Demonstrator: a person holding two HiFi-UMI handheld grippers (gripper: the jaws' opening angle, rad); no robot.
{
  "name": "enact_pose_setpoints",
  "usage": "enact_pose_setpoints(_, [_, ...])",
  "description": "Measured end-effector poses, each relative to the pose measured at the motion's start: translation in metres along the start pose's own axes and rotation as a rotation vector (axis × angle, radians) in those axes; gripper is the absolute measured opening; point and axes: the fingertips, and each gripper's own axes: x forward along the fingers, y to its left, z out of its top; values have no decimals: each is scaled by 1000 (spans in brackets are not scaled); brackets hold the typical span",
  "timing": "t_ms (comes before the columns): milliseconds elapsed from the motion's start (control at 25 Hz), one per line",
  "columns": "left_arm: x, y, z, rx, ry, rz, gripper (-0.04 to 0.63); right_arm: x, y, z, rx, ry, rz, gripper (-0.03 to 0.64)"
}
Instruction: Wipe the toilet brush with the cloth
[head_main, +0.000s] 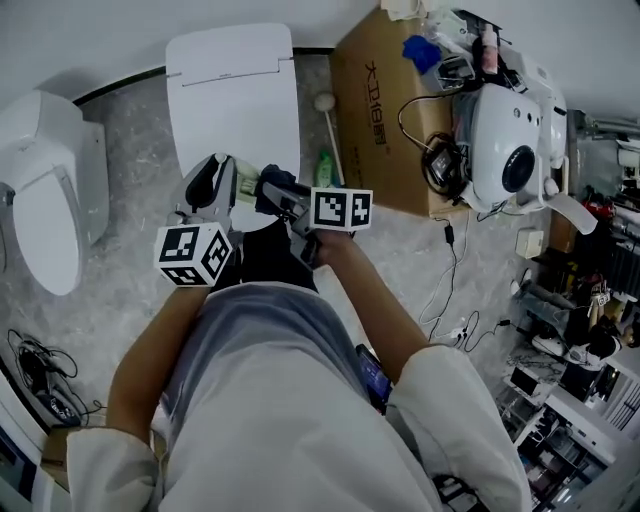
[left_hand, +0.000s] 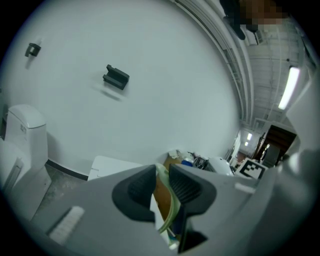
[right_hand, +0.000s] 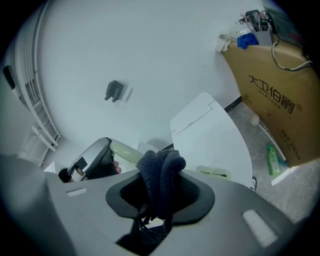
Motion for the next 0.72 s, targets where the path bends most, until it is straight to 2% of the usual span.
enact_pose_setpoints(480, [-5, 4, 3, 3, -6, -14, 0, -9, 54, 22, -151, -23, 31, 104])
enact_pose_setpoints(720, [-6, 4, 4, 22, -3, -31, 0, -14, 76, 30, -171, -62, 56, 104])
